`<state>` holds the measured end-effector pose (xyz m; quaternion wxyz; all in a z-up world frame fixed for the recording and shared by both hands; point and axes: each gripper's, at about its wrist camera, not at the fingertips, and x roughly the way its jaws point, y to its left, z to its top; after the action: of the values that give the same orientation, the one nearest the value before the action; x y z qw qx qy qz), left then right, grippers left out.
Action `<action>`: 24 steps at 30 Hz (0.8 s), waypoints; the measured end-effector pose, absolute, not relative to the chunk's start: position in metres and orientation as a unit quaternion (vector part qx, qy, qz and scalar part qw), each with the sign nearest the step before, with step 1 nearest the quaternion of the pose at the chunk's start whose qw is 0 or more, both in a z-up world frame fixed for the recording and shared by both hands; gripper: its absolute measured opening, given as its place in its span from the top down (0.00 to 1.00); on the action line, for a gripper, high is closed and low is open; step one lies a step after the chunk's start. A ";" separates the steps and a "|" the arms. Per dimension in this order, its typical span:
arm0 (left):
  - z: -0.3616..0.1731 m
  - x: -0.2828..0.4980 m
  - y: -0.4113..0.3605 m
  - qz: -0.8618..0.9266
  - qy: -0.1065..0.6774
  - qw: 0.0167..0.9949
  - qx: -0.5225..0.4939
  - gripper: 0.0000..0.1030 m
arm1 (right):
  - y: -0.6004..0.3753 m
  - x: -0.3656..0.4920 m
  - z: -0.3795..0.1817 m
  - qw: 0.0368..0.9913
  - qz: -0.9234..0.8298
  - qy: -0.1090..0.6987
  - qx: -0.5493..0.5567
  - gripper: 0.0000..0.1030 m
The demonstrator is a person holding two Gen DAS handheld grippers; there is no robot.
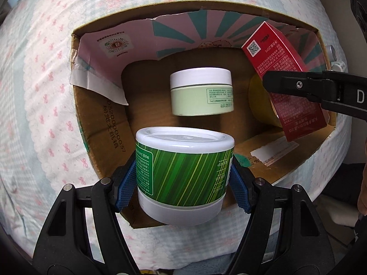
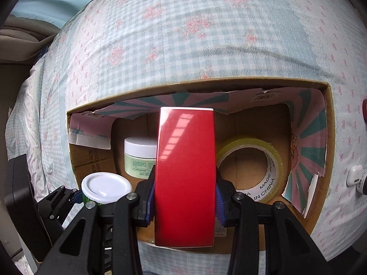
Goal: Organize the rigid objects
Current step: 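Open both grippers to release the jar and red box into the box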
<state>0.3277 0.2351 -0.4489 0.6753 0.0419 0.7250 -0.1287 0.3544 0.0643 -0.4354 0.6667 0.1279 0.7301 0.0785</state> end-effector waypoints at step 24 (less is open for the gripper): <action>-0.367 0.301 0.245 -0.124 0.658 0.741 0.049 0.00 | 0.045 0.326 -0.367 0.701 0.042 0.700 0.131 0.00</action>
<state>0.3013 0.2449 -0.3670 0.7409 0.0495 0.6583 -0.1236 0.3265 0.0448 -0.3669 0.7006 0.1315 0.7001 0.0422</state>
